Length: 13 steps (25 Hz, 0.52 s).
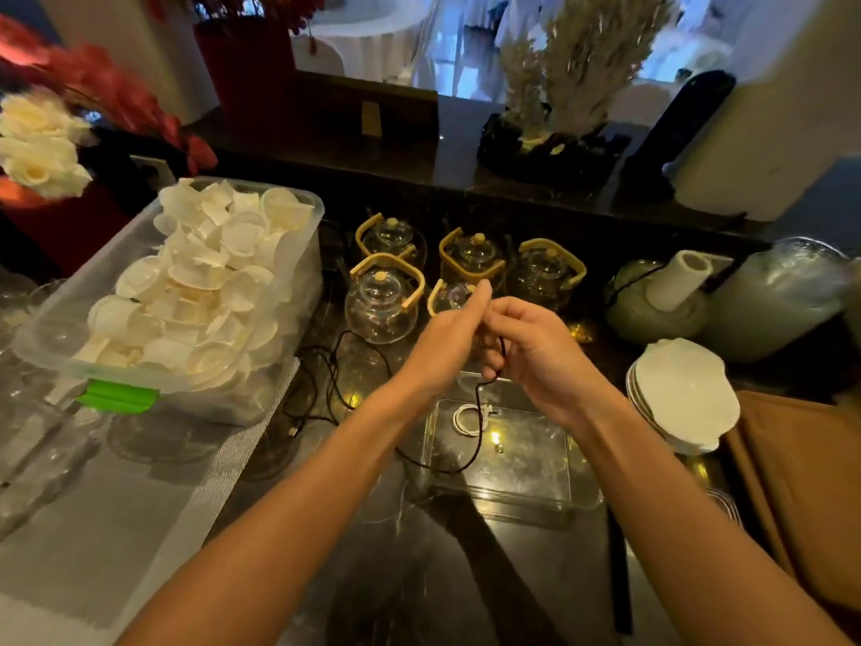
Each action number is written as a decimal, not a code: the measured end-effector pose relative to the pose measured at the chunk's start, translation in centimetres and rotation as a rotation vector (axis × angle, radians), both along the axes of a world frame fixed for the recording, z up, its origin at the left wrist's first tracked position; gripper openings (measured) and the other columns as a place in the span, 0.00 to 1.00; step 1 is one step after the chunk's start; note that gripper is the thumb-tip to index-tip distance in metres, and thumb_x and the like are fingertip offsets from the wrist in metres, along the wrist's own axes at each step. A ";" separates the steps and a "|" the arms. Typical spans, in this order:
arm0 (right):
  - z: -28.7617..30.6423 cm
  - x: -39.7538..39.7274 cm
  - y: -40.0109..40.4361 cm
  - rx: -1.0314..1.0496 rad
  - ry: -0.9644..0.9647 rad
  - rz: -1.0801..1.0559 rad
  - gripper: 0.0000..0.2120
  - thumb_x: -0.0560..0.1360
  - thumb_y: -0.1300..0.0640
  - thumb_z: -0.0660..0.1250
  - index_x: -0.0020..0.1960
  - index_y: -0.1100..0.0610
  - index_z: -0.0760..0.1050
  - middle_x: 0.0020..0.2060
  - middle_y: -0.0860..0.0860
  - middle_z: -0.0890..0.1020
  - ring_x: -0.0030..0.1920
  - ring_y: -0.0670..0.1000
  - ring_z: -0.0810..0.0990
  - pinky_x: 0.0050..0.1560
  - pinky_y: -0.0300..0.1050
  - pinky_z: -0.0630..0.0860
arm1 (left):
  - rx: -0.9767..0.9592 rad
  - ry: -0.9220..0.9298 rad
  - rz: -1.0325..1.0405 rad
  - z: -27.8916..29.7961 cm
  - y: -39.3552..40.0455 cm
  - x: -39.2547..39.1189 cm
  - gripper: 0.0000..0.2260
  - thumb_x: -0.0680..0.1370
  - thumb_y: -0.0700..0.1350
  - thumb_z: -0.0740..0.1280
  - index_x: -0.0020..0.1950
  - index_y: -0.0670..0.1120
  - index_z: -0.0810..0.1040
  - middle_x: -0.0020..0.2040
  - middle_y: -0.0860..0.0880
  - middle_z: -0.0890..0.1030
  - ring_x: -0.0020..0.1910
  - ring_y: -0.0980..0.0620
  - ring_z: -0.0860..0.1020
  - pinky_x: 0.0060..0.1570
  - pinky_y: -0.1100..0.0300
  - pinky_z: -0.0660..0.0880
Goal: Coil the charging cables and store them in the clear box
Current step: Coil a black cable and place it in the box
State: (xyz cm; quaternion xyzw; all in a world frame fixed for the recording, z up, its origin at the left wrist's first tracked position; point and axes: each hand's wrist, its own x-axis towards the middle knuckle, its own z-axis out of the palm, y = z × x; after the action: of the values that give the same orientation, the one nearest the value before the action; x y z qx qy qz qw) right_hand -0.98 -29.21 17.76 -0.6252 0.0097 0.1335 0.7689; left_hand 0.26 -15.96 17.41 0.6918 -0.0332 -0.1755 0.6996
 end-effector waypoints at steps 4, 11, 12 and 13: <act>-2.6 -1.3 -1.7 -0.016 0.056 -0.054 0.07 0.82 0.60 0.65 0.53 0.61 0.81 0.36 0.54 0.77 0.33 0.48 0.74 0.35 0.41 0.73 | 0.141 -0.019 0.009 -2.4 -2.5 -0.2 0.28 0.86 0.59 0.53 0.53 0.38 0.83 0.35 0.43 0.80 0.36 0.49 0.80 0.40 0.57 0.77; -6.9 -3.8 -2.8 0.056 0.137 0.066 0.17 0.82 0.48 0.65 0.45 0.59 0.80 0.32 0.55 0.78 0.34 0.51 0.77 0.41 0.46 0.79 | -0.207 0.123 0.082 -3.4 -3.9 0.8 0.23 0.87 0.52 0.52 0.62 0.39 0.82 0.59 0.43 0.85 0.61 0.49 0.83 0.66 0.53 0.75; -7.3 -4.4 -2.7 0.095 0.148 0.103 0.17 0.81 0.46 0.66 0.43 0.58 0.79 0.30 0.54 0.76 0.32 0.51 0.75 0.38 0.45 0.77 | -0.317 0.155 0.081 -2.6 -3.9 1.3 0.24 0.87 0.52 0.51 0.63 0.37 0.80 0.60 0.40 0.85 0.62 0.46 0.83 0.67 0.50 0.75; -7.7 -4.8 -2.7 0.154 0.163 0.129 0.16 0.80 0.45 0.67 0.42 0.57 0.77 0.29 0.52 0.73 0.29 0.50 0.72 0.33 0.43 0.74 | -0.423 0.178 0.073 -1.7 -3.9 1.9 0.25 0.87 0.52 0.50 0.64 0.36 0.79 0.61 0.38 0.84 0.62 0.43 0.82 0.67 0.50 0.76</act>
State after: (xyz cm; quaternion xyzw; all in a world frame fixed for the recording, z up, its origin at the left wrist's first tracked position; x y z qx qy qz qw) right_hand -5.78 -31.86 10.05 -0.5506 0.0216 0.2334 0.8012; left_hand 2.20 -19.81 15.70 0.5122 0.0175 -0.1995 0.8352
